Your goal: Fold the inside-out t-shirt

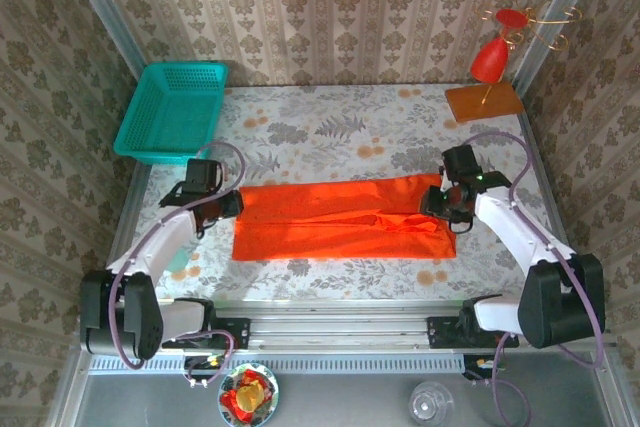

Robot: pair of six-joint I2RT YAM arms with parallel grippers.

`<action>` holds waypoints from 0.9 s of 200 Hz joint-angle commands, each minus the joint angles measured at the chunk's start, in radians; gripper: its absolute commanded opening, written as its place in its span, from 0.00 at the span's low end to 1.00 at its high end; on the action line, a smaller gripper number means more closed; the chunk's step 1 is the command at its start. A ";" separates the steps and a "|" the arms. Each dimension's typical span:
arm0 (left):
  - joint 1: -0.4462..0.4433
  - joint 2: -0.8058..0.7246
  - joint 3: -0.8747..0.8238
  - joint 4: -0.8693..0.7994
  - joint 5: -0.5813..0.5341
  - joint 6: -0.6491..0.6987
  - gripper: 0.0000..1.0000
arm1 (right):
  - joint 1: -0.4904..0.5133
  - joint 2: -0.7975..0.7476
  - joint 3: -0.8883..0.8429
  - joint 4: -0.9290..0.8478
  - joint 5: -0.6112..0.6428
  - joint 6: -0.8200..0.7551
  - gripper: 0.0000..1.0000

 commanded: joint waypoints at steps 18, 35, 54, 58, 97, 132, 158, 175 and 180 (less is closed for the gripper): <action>-0.046 0.105 0.090 -0.079 0.035 -0.012 0.32 | 0.086 0.119 0.100 -0.002 -0.040 0.003 0.44; -0.056 0.157 0.116 -0.094 0.070 -0.011 0.27 | 0.109 0.169 0.128 -0.007 -0.049 -0.004 0.35; -0.066 0.205 0.120 -0.089 0.073 -0.013 0.17 | 0.126 0.214 0.146 -0.013 -0.050 -0.004 0.29; -0.066 0.209 0.118 -0.088 0.070 -0.015 0.16 | 0.129 0.221 0.147 -0.013 -0.053 -0.004 0.28; -0.082 0.176 0.103 -0.071 0.081 -0.033 0.16 | 0.228 0.232 0.175 -0.070 0.039 -0.001 0.27; -0.093 0.157 0.100 -0.072 0.076 -0.039 0.16 | 0.359 0.228 0.219 -0.105 0.140 0.010 0.30; -0.097 0.165 0.101 -0.069 0.080 -0.041 0.16 | 0.421 0.335 0.270 -0.152 0.214 0.009 0.31; -0.100 0.164 0.098 -0.071 0.077 -0.042 0.16 | 0.430 0.382 0.281 -0.157 0.249 0.021 0.35; -0.100 0.162 0.097 -0.069 0.076 -0.042 0.17 | 0.432 0.391 0.281 -0.153 0.255 0.024 0.38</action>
